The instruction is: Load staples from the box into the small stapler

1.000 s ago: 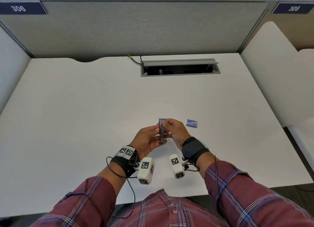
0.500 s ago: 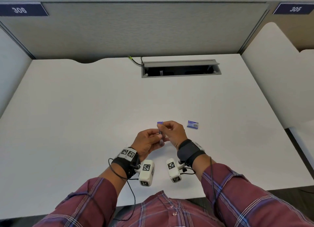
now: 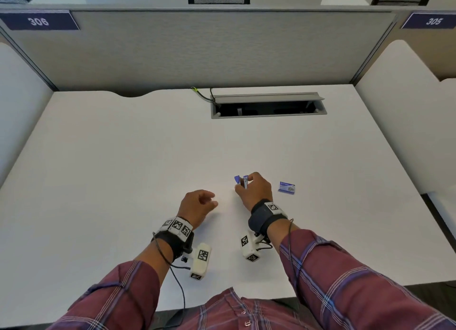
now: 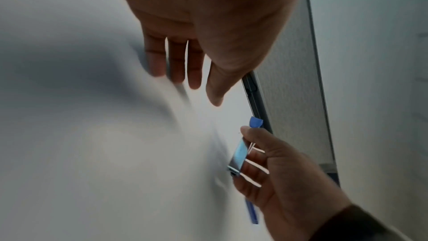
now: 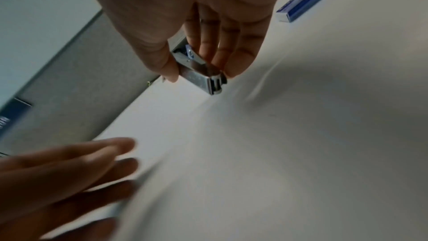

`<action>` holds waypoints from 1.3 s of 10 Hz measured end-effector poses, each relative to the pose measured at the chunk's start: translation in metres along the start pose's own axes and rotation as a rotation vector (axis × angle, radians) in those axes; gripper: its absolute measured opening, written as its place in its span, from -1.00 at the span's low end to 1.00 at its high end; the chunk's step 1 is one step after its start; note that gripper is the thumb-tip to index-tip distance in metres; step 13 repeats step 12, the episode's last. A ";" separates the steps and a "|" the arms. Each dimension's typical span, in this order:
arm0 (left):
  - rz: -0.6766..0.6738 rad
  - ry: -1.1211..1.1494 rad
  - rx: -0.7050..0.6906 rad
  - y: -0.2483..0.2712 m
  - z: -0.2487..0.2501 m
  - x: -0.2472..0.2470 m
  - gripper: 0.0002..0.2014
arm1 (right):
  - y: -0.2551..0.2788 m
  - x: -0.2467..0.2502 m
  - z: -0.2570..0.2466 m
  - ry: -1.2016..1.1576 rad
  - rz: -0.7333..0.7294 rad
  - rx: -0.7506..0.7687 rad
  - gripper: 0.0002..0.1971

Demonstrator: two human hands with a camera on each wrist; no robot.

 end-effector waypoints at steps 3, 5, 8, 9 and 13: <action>0.114 -0.712 -0.041 -0.016 -0.016 0.024 -0.05 | -0.017 -0.017 0.019 0.218 -0.017 -0.059 -0.59; 0.130 -0.755 -0.076 -0.016 -0.017 0.027 -0.05 | -0.018 -0.022 0.022 0.237 -0.014 -0.064 -0.53; 0.125 -0.951 -0.226 -0.013 -0.022 0.026 -0.04 | 0.002 -0.016 0.026 0.265 -0.001 -0.001 -0.57; 0.115 -1.018 -0.268 -0.013 -0.027 0.021 -0.05 | 0.014 -0.014 0.028 0.348 -0.019 0.031 -0.53; 0.176 -1.059 -0.226 -0.011 -0.011 0.019 0.01 | 0.020 0.022 0.016 0.492 -0.123 0.169 -0.33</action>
Point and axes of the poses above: each hand's wrist, its own y-axis away from the middle knuckle, its own x-axis out of the back of the hand, z = x × y, the point moved 7 cm from there along -y, towards the middle knuckle, and after that the axes turned 14 degrees about x, right-handed, at the moved point
